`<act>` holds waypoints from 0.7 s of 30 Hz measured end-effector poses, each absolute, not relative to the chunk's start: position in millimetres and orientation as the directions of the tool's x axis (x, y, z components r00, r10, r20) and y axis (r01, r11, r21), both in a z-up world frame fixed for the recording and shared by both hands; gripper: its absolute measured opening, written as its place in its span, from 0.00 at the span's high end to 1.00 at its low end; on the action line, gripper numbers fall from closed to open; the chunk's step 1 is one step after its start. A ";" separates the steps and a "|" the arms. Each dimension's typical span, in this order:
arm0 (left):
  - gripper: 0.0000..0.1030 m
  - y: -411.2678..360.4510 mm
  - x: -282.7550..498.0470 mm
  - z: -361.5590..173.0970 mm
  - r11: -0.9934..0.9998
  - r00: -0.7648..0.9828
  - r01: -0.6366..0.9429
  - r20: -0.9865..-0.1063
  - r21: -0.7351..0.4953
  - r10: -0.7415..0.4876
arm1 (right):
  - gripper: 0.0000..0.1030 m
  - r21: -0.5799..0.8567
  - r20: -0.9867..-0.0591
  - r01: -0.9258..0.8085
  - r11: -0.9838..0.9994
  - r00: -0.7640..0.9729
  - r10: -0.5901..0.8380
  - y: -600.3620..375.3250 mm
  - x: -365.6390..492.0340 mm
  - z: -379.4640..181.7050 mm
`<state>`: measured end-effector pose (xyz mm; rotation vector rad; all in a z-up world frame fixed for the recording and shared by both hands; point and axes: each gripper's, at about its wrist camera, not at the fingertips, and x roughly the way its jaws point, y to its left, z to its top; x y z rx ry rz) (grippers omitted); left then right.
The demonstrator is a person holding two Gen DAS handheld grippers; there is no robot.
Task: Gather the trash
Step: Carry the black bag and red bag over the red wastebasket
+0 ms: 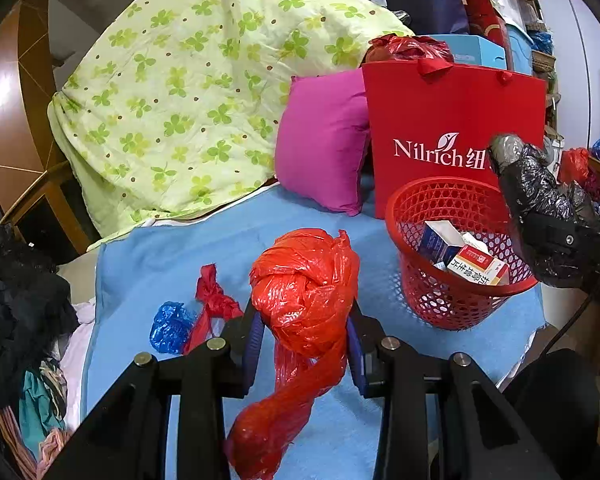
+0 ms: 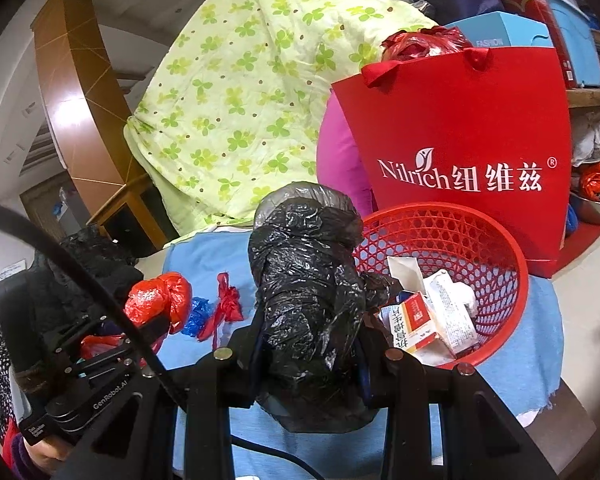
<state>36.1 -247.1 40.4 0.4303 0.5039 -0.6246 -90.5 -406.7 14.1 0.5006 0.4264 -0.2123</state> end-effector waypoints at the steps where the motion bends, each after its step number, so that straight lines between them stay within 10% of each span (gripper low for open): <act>1: 0.62 -248.1 36.3 40.6 0.730 0.697 0.645 -0.564 0.225 -0.442 | 0.63 0.418 -0.446 0.301 0.857 0.890 -0.096 -407.4 -90.9 13.5; 21: 0.62 -276.5 33.4 38.4 0.696 0.669 0.683 -0.576 0.225 -0.470 | 0.62 0.428 -0.459 0.341 0.837 0.880 -0.124 -423.5 -100.1 8.0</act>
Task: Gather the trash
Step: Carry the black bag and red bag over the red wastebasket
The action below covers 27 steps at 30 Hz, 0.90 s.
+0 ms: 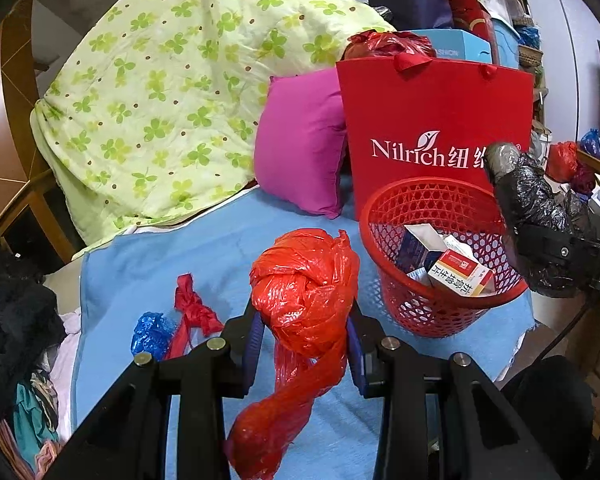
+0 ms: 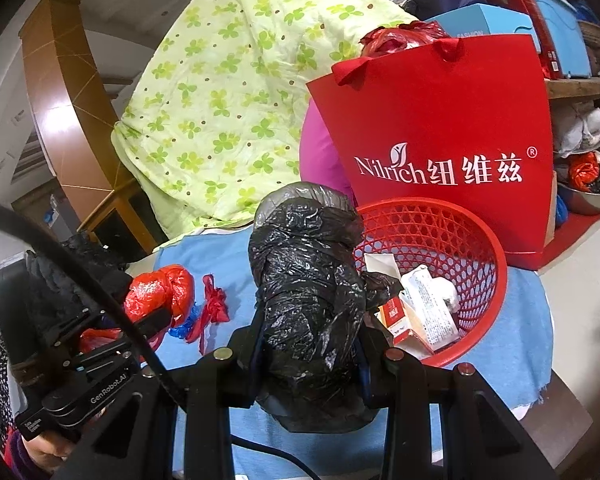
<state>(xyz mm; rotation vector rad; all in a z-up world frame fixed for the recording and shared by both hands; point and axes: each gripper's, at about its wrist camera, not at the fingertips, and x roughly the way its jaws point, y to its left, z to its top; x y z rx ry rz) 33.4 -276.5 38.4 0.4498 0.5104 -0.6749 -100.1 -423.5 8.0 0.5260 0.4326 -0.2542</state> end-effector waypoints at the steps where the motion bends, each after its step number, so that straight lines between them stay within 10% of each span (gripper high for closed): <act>1: 0.62 -277.2 33.6 38.1 0.694 0.667 0.684 -0.578 0.224 -0.471 | 0.62 0.429 -0.460 0.342 0.836 0.879 -0.124 -423.5 -101.0 8.0; 27: 0.62 -300.1 32.8 20.3 0.644 0.573 0.748 -0.647 0.163 -0.502 | 0.62 0.446 -0.479 0.415 0.793 0.859 -0.180 -447.2 -111.7 -8.7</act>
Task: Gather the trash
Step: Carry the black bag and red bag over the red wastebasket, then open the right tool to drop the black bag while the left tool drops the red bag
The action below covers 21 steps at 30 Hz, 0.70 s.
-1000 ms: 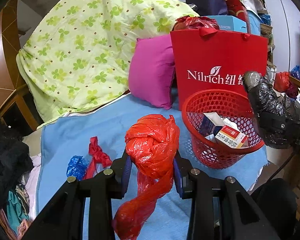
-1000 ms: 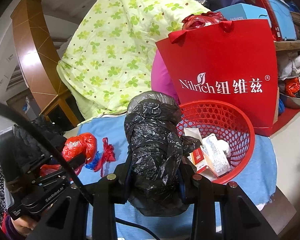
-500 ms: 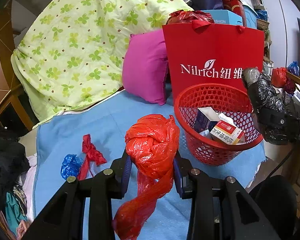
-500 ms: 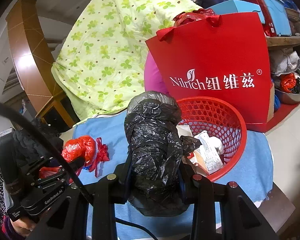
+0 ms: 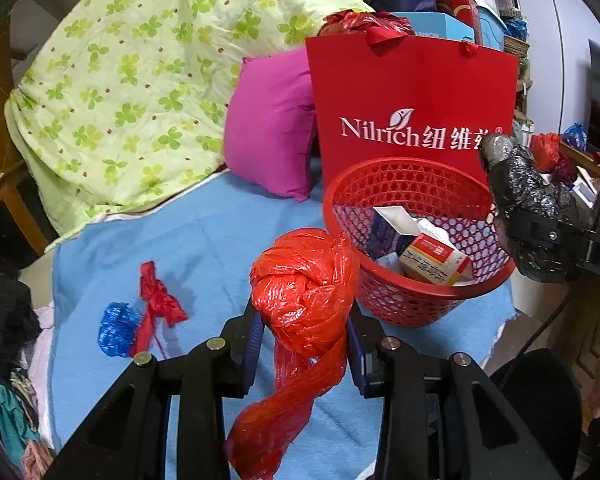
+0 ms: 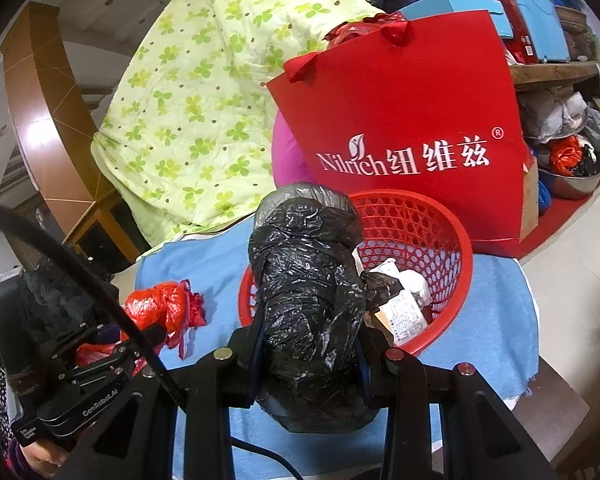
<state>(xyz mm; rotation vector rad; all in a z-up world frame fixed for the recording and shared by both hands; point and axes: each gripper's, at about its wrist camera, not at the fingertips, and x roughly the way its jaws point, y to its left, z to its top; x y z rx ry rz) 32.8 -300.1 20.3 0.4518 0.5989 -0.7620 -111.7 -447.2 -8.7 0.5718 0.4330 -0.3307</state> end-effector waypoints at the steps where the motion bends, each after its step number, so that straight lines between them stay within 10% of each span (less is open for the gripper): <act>1: 0.62 -301.4 32.9 19.7 0.641 0.568 0.751 -0.651 0.159 -0.504 | 0.62 0.447 -0.480 0.420 0.790 0.858 -0.184 -448.1 -111.8 -9.4; 21: 0.61 -359.3 52.4 34.2 0.501 0.345 0.864 -0.659 -0.056 -0.668 | 0.62 0.490 -0.468 0.471 0.733 0.852 -0.234 -472.5 -114.4 -18.4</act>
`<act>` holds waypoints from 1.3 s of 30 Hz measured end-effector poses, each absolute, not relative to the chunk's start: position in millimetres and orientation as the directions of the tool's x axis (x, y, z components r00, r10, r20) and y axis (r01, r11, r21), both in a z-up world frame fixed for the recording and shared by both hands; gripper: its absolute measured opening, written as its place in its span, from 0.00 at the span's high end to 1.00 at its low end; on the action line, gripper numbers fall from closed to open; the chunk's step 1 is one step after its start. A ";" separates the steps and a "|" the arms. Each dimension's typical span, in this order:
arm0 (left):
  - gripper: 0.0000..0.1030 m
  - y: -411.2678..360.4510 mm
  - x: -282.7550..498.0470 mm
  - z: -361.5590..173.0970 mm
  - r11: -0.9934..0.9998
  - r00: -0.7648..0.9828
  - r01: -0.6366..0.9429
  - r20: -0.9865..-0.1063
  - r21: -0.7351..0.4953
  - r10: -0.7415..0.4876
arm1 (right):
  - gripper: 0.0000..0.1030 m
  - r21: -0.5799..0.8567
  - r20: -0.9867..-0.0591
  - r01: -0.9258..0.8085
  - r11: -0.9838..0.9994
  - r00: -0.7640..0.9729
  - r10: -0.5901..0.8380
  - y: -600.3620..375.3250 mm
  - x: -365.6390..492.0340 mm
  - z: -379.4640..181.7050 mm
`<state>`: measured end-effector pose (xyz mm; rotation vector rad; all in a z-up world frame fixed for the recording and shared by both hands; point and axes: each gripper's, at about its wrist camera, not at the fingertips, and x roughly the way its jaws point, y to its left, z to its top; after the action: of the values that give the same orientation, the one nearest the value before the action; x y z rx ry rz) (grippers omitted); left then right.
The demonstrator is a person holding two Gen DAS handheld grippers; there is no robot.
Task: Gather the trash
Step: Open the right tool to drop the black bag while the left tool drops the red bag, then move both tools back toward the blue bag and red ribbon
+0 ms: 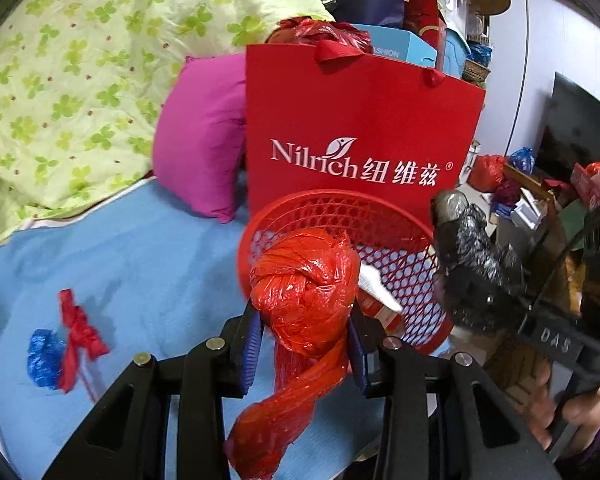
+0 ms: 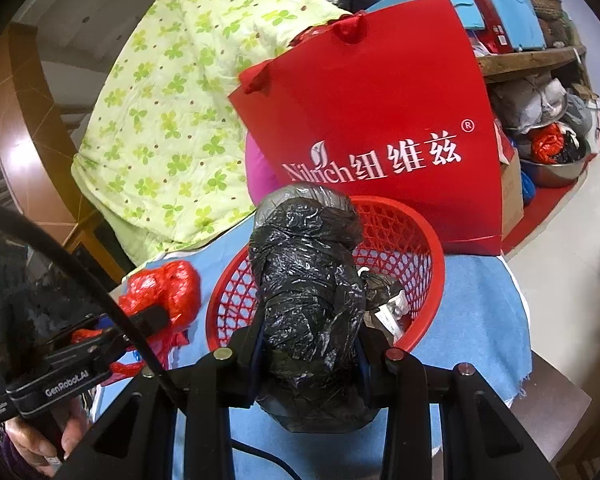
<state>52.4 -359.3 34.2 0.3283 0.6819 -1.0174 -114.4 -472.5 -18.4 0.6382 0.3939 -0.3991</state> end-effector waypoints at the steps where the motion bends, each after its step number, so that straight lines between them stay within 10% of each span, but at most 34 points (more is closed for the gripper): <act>1: 0.61 -364.3 53.6 33.6 0.493 0.331 0.867 -0.660 -0.068 -0.674 | 0.62 0.495 -0.466 0.472 0.730 0.853 -0.235 -474.4 -114.1 -18.6; 7: 0.61 -393.1 59.8 28.5 0.477 0.312 0.875 -0.657 -0.085 -0.687 | 0.62 0.524 -0.454 0.477 0.706 0.857 -0.243 -485.6 -108.4 -22.5; 13: 0.41 -395.6 68.7 22.6 0.491 0.303 0.861 -0.642 -0.132 -0.704 | 0.61 0.547 -0.438 0.489 0.680 0.859 -0.265 -496.3 -94.8 -28.5; 16: 0.36 -386.0 71.0 21.9 0.500 0.320 0.856 -0.621 -0.134 -0.715 | 0.41 0.545 -0.410 0.489 0.681 0.864 -0.292 -494.5 -90.3 -31.8; 23: 0.35 -343.3 82.0 12.4 0.568 0.388 0.813 -0.606 -0.130 -0.694 | 0.39 0.480 -0.354 0.480 0.734 0.872 -0.339 -477.8 -90.6 -30.2; 39: 0.35 -155.5 133.0 -86.1 0.861 0.583 0.509 -0.735 -0.001 -0.346 | 0.39 0.091 -0.178 0.306 0.948 0.941 -0.286 -345.6 -52.3 0.5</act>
<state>133.0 -155.5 -86.1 0.2196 0.8065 -0.5038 -52.3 -345.6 0.5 0.1186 0.1643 -0.3025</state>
